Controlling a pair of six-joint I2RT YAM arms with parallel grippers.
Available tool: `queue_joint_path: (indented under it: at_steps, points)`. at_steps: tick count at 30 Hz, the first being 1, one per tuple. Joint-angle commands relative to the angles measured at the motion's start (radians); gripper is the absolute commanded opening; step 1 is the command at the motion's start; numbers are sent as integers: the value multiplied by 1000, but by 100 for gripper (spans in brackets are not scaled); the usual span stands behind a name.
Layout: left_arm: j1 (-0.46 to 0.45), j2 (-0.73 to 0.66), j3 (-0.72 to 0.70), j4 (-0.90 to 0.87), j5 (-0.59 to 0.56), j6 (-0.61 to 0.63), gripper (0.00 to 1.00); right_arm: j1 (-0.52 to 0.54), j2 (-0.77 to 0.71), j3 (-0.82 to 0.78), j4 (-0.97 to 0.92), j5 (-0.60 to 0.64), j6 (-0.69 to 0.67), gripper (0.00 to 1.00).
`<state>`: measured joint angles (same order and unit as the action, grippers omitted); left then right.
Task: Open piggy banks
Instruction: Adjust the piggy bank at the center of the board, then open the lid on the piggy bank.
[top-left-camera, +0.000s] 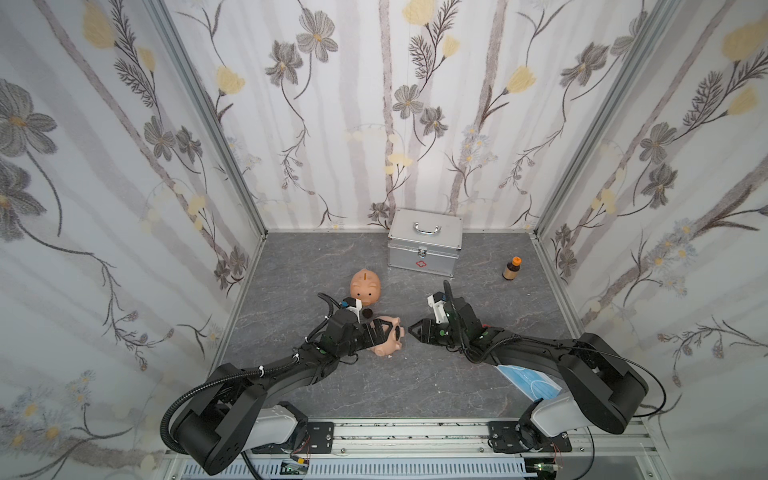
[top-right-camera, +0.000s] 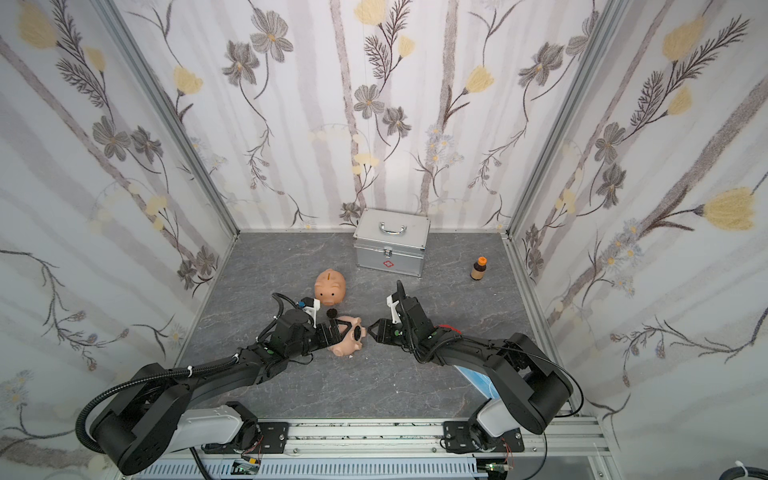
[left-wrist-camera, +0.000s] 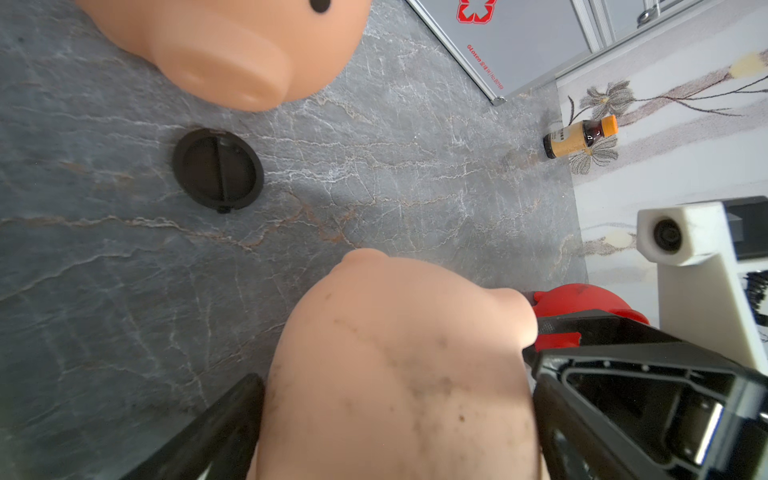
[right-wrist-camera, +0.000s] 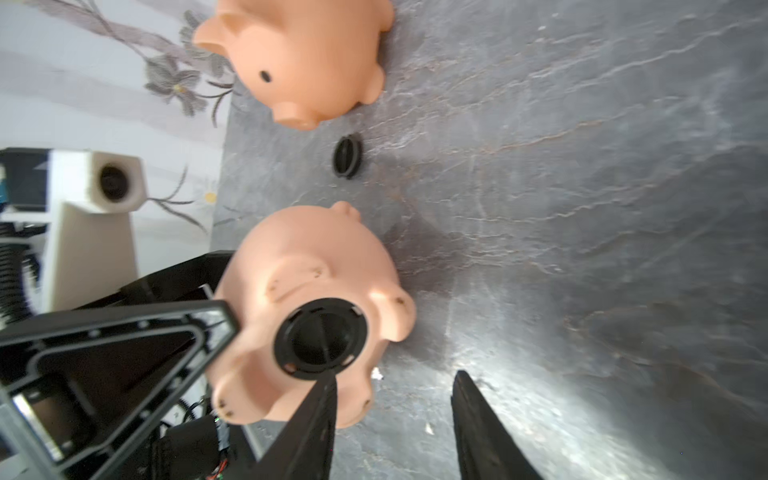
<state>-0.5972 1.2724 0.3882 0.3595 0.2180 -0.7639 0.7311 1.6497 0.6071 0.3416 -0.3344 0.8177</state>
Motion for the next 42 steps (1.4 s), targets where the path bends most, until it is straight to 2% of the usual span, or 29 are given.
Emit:
queue_joint_path:
  at_steps: [1, 7, 22, 42]
  points:
    - [3, 9, -10, -125, -3, -5, 100, -7, 20, -10, 167, -125, 62, 42]
    - [3, 9, -13, -126, -6, -5, 100, -10, 65, -29, 268, -181, 122, 38]
    - [3, 7, -12, -131, -1, -6, 100, -10, 158, -16, 367, -222, 184, 27]
    - [4, 14, -15, -120, 5, -8, 100, -9, 234, 10, 432, -262, 236, 22]
